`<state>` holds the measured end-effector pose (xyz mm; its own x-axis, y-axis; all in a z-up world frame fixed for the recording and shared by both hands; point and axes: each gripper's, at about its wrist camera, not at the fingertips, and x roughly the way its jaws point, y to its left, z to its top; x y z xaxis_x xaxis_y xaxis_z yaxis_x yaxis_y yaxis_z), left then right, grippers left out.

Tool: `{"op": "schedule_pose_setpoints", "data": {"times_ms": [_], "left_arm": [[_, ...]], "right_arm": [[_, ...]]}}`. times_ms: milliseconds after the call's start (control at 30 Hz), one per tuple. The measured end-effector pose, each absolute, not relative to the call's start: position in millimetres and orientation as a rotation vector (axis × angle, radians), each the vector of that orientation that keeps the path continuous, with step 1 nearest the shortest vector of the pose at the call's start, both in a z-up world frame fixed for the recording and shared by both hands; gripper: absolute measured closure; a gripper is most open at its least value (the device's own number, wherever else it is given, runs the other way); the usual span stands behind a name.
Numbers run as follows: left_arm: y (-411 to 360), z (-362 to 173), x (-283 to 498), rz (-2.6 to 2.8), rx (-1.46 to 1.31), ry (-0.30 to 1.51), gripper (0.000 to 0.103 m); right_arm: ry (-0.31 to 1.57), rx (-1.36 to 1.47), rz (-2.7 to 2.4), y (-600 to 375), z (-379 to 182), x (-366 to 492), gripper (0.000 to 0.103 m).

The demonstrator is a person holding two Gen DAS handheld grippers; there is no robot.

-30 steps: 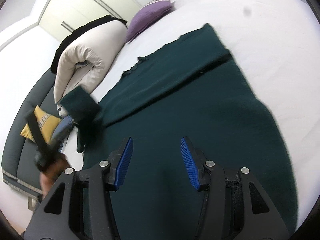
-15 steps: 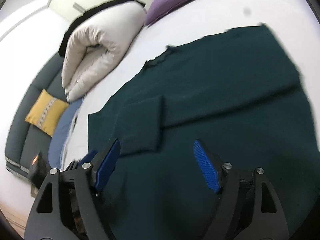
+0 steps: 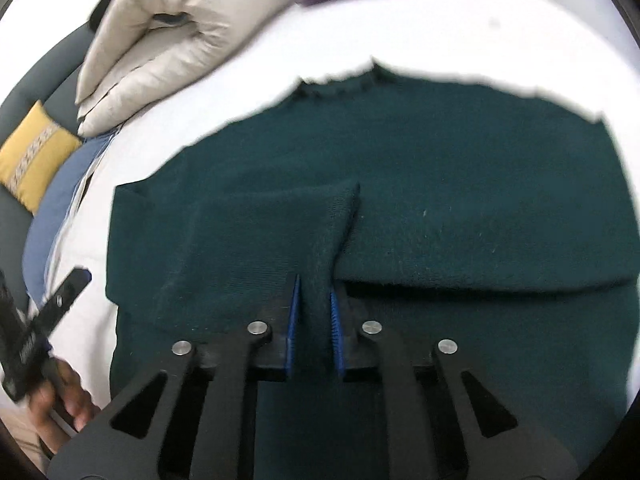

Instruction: Fold small clothes

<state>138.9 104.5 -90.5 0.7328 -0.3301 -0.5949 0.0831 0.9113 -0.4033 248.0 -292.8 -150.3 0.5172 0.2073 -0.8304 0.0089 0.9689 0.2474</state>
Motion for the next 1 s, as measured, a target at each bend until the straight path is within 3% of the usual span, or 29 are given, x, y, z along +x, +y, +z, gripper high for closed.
{"op": "schedule_pose_setpoints", "data": {"times_ms": [200, 367, 733, 1000], "left_arm": [[120, -96, 141, -0.191, -0.403, 0.722, 0.040], [118, -101, 144, -0.196, -0.406, 0.739, 0.040], [118, -98, 163, -0.177, -0.391, 0.755, 0.039], [82, -106, 235, -0.157, -0.239, 0.863, 0.039]], "right_arm": [[0.904, 0.143, 0.137, -287, -100, 248, 0.096], [0.904, 0.075, 0.154, -283, -90, 244, 0.096], [0.887, 0.157, 0.089, -361, -132, 280, 0.096], [0.920, 0.242, 0.112, -387, -177, 279, 0.096]]}}
